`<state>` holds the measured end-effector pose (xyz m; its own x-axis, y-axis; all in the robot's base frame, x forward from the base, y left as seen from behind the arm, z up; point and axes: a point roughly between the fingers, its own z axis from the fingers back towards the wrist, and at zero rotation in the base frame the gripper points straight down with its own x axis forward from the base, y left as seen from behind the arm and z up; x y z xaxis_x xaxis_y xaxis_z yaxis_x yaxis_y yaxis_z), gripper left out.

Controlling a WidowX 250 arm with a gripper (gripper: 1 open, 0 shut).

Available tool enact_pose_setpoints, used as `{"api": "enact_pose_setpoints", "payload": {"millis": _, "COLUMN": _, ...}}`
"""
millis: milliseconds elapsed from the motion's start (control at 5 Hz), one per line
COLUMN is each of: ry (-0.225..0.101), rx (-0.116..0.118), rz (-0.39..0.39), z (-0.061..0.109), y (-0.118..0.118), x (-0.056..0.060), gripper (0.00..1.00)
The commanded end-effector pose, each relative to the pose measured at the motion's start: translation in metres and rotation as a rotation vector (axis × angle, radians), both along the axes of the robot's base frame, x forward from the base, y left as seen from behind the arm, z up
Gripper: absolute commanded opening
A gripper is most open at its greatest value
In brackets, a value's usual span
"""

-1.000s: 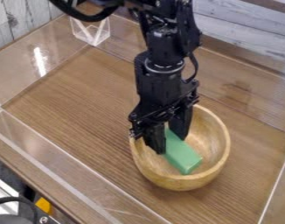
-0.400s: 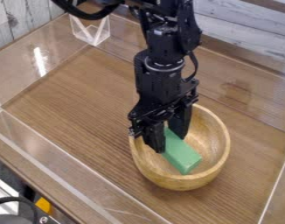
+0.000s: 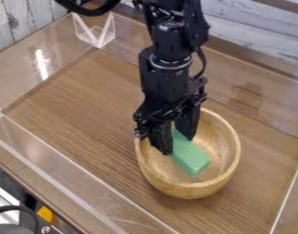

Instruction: Remove the green block from inside the brown bowl and put it on the table

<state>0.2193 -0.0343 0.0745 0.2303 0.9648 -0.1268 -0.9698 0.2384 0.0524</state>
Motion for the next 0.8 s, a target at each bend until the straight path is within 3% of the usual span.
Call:
{"api": "enact_pose_setpoints", "payload": {"millis": 0, "ry": -0.062, "rx": 0.001, "rz": 0.014, "z": 0.0145, "y": 0.0025, "x": 0.0096, "gripper": 0.00}}
{"api": "enact_pose_setpoints", "payload": {"millis": 600, "ry": -0.064, "rx": 0.008, "rz": 0.019, "z": 0.0156, "y": 0.0042, "x": 0.0100, "gripper": 0.00}}
